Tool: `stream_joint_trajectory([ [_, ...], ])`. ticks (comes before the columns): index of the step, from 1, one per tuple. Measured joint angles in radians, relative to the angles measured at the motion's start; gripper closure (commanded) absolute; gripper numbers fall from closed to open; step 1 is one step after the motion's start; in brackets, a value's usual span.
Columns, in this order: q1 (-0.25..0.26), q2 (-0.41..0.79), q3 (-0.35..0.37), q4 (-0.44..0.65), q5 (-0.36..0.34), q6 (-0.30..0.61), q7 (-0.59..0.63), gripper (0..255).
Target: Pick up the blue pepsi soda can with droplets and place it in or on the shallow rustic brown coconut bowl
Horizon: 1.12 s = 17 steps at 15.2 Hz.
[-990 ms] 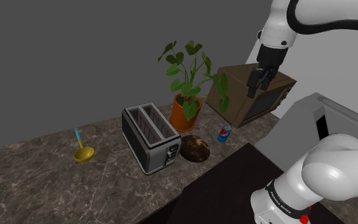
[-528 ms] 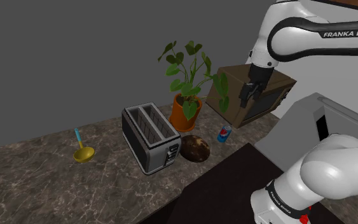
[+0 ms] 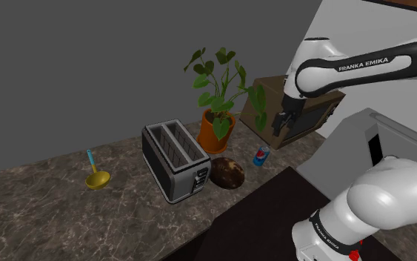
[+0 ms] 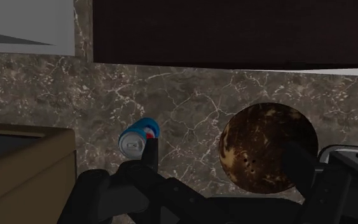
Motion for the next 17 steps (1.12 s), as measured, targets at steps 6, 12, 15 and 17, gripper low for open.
stream_joint_trajectory([
  [6,-0.035,0.239,-0.062,0.006,-0.034,0.248,-0.026,0],
  [12,-0.072,0.49,-0.12,0.059,-0.029,0.464,-0.085,0],
  [15,-0.09,0.629,-0.128,0.114,0.007,0.554,-0.125,0],
  [17,-0.111,0.719,-0.127,0.149,0.035,0.612,-0.156,0],
])
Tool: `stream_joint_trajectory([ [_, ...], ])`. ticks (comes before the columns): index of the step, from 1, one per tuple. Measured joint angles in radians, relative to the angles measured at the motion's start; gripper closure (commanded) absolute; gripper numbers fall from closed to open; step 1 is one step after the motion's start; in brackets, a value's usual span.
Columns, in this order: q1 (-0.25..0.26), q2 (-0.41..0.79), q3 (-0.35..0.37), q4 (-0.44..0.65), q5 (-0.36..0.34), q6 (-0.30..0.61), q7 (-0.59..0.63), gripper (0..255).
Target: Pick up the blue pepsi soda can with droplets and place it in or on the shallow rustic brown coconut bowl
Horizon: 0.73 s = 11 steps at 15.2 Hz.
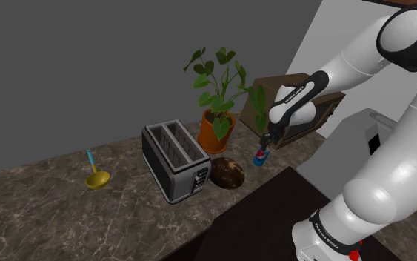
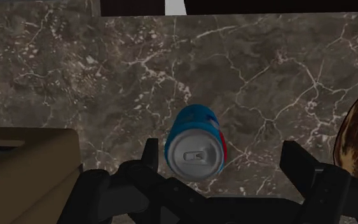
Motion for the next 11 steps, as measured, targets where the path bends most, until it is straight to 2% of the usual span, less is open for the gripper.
stream_joint_trajectory([
  [5,-0.033,0.122,0.013,0.041,0.033,0.085,-0.033,0],
  [11,-0.052,0.205,0.027,0.06,0.047,0.15,-0.044,0],
])
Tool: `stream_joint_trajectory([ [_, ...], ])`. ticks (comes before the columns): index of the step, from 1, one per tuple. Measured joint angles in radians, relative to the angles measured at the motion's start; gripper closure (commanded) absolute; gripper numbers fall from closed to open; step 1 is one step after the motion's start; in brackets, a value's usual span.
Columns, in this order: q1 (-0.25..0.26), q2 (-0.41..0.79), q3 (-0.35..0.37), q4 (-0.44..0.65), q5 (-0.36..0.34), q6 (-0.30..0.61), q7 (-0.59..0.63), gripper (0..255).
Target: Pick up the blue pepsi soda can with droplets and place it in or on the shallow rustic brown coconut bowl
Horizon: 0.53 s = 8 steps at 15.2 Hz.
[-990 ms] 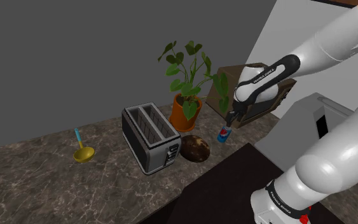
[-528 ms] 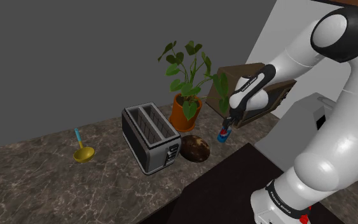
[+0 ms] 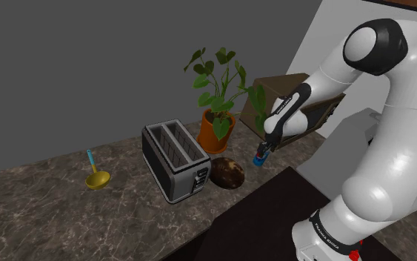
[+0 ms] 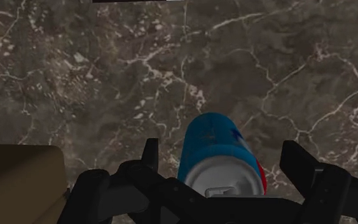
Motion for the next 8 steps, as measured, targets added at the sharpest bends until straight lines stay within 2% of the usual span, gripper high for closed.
stream_joint_trajectory([
  [5,-0.002,0.005,0.001,0.001,0.001,0.005,-0.002,0],
  [6,-0.002,0.005,0.001,0.001,0.001,0.005,-0.002,255],
  [8,-0.002,0.005,0.001,0.001,0.001,0.005,-0.002,255],
])
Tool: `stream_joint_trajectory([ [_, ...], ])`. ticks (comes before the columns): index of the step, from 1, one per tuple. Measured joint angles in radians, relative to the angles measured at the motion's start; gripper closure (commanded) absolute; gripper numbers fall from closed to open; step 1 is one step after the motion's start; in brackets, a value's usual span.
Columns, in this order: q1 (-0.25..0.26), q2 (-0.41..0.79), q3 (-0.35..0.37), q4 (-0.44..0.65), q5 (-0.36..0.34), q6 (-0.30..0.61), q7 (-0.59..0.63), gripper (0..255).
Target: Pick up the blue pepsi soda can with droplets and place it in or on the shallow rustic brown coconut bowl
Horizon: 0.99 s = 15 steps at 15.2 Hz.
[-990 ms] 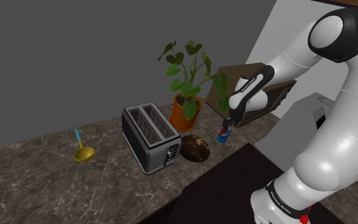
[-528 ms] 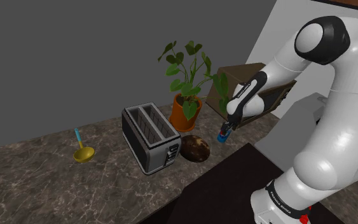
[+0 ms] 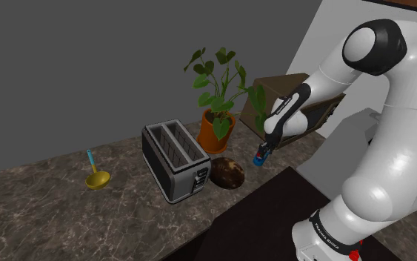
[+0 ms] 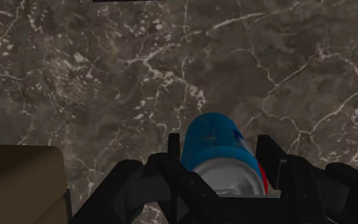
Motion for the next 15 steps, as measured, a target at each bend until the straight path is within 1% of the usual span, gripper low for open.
stream_joint_trajectory([
  [8,0.0,0.0,0.0,-0.001,0.0,0.0,0.0,255],
  [15,0.013,-0.096,-0.018,-0.023,-0.016,-0.072,0.001,255],
])
